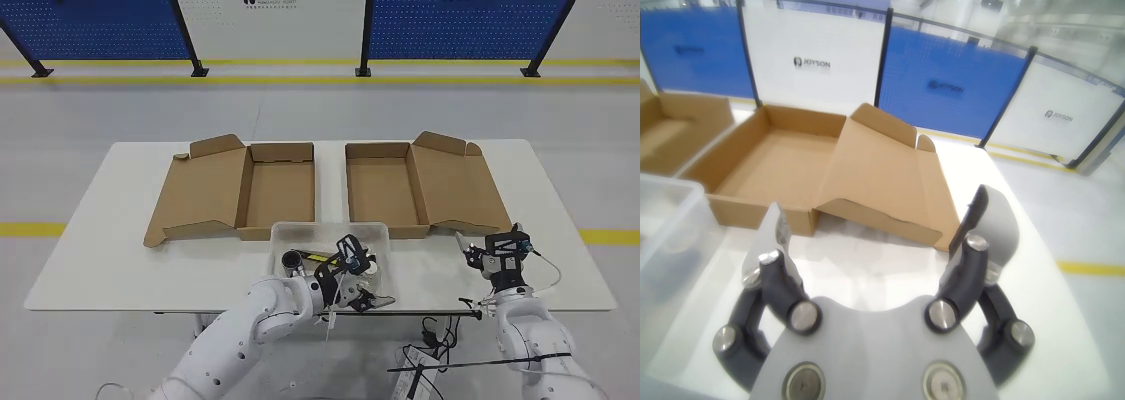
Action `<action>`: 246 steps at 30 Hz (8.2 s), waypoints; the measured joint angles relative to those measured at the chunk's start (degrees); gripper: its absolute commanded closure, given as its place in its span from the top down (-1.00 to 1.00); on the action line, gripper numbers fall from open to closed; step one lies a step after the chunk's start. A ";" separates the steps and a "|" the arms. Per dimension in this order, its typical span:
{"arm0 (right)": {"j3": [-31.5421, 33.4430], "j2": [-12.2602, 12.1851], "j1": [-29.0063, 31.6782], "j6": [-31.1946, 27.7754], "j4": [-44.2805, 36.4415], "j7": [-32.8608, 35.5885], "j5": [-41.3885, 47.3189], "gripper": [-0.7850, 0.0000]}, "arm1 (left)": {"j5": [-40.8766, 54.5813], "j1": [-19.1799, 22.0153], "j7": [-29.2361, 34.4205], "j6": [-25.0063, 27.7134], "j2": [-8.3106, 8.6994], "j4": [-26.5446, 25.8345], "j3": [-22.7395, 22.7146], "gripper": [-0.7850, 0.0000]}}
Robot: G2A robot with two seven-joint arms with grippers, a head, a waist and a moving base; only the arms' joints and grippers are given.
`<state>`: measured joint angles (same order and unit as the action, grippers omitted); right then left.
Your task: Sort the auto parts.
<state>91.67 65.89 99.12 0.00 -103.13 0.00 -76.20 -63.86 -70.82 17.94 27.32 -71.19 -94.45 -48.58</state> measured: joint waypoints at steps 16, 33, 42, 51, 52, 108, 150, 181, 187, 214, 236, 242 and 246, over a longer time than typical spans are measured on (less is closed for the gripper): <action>0.00 0.00 0.00 0.00 0.00 0.00 0.00 1.00 | -2.46 1.03 1.39 -1.87 -0.28 1.16 0.41 0.90; 0.00 0.00 0.00 0.00 0.00 0.00 0.00 1.00 | -3.02 0.99 3.40 -3.77 -0.35 2.31 -0.27 0.92; 0.00 0.00 0.00 0.00 0.00 0.00 0.00 1.00 | -3.20 0.86 4.13 -4.25 -0.44 3.04 -0.23 0.60; 0.00 0.00 0.00 0.00 0.00 0.00 0.00 1.00 | -3.27 0.97 3.65 -5.19 -0.64 3.38 -0.24 -0.91; 0.00 0.00 0.00 0.00 0.00 0.00 0.00 1.00 | -3.33 0.94 3.54 -5.21 -0.65 3.36 -0.24 -1.00; 0.00 0.00 0.00 0.00 0.00 0.00 0.00 1.00 | 3.09 -19.91 12.67 1.37 4.95 -30.65 -16.85 -1.00; 0.00 0.00 0.00 0.00 0.00 0.00 0.00 1.00 | -4.03 1.16 7.52 -5.67 5.38 -9.22 -25.22 -1.00; 0.00 0.00 0.00 0.00 0.00 0.00 0.00 1.00 | -5.47 7.23 1.48 -9.32 4.32 6.56 -21.99 -1.00; 0.00 0.00 0.00 0.00 0.00 0.00 0.00 1.00 | -4.39 7.23 1.27 -9.59 4.27 6.93 -22.33 -1.00; 0.00 0.00 0.00 0.00 0.00 0.00 0.00 1.00 | -5.91 17.22 -3.49 -10.97 2.11 31.24 -17.19 -1.00; 0.00 0.00 0.00 0.00 0.00 0.00 0.00 1.00 | -4.59 19.17 -3.41 -10.25 1.44 36.08 -16.88 1.00; 0.00 0.00 0.00 0.00 0.00 0.00 0.00 1.00 | -4.55 19.00 -2.71 -10.26 1.43 35.66 -17.12 1.00; 0.00 0.00 0.00 0.00 0.00 0.00 0.00 1.00 | -4.72 18.59 -1.88 -10.09 1.65 34.16 -17.81 1.00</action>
<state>91.67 65.89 99.12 0.00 -103.13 0.00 -76.20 -68.58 -52.23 16.06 17.24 -69.54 -60.29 -66.39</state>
